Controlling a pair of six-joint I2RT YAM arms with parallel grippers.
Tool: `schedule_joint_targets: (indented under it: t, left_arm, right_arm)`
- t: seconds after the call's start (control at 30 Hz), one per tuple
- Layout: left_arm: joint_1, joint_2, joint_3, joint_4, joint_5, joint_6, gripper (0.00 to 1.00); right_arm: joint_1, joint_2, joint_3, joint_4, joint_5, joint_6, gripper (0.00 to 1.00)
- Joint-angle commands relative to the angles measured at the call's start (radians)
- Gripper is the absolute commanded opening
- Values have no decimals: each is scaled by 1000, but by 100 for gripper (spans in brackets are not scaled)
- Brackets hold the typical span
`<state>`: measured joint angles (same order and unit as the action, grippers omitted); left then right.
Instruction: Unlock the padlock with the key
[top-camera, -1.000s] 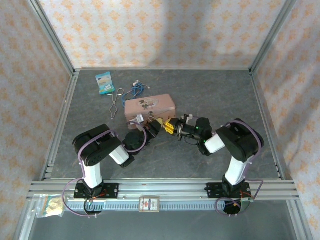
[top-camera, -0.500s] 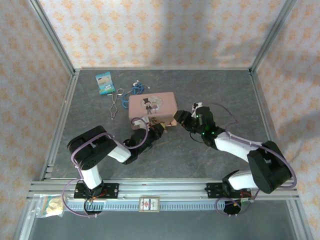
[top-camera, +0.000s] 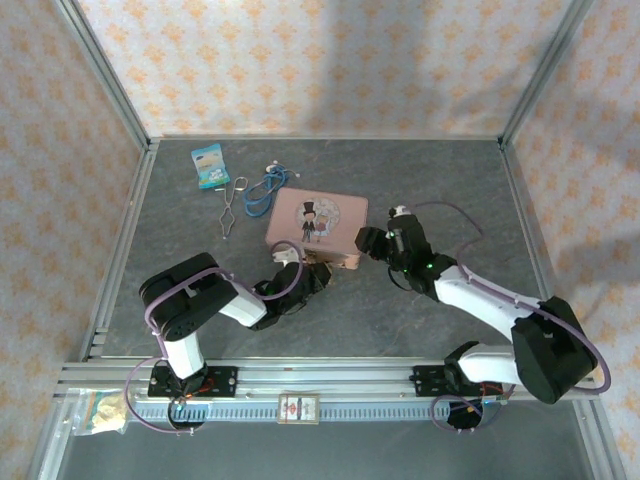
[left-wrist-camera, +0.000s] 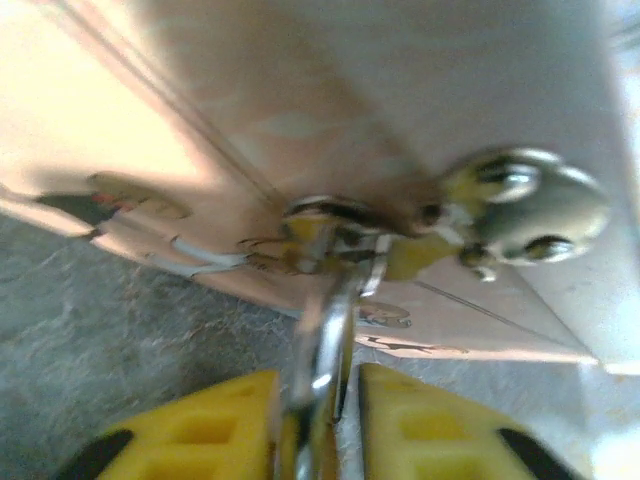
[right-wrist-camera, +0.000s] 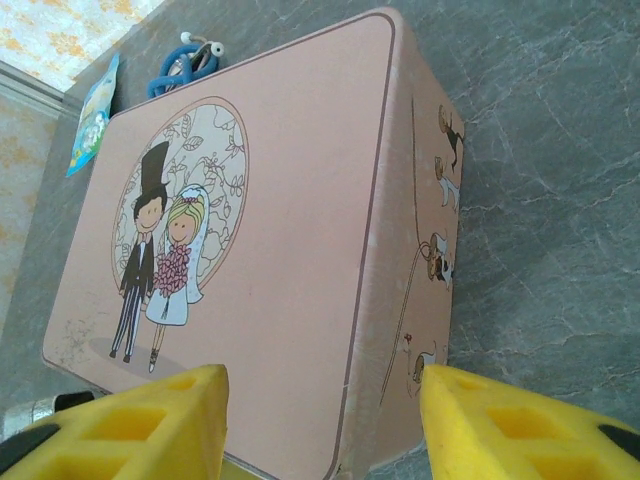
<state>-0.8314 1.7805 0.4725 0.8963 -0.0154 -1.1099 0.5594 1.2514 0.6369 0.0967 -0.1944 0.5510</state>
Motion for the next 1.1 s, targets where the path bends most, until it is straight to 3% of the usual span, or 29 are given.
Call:
schedule_joint_targets:
  t: [0.0,0.13,0.27,0.5,0.73,1.07]
  left_arm:
    - [-5,-23,-32,41,-22,-31,43]
    - [6,-120,-93,25,-59,-68,65]
    - [37,-266,-176,-13,-112,-98,72]
    - [132,-603,-232,-278,-266,-42,87]
    - [314,-742,-268,-266,-183,-1,87]
    - [376,-759,-271,-238,-147,11,87]
  right_arm:
    - [21,-23,30,-33,70,-50,52]
    - [64,-47,33,-28,86,-105,51]
    - [115,-54,82,-99,124,-150,51]
    - [271,14,165,-187,118,-169,49]
    - [434,262,337,-359,165,-182,47]
    - [459,478,484,-534,336,-190,47]
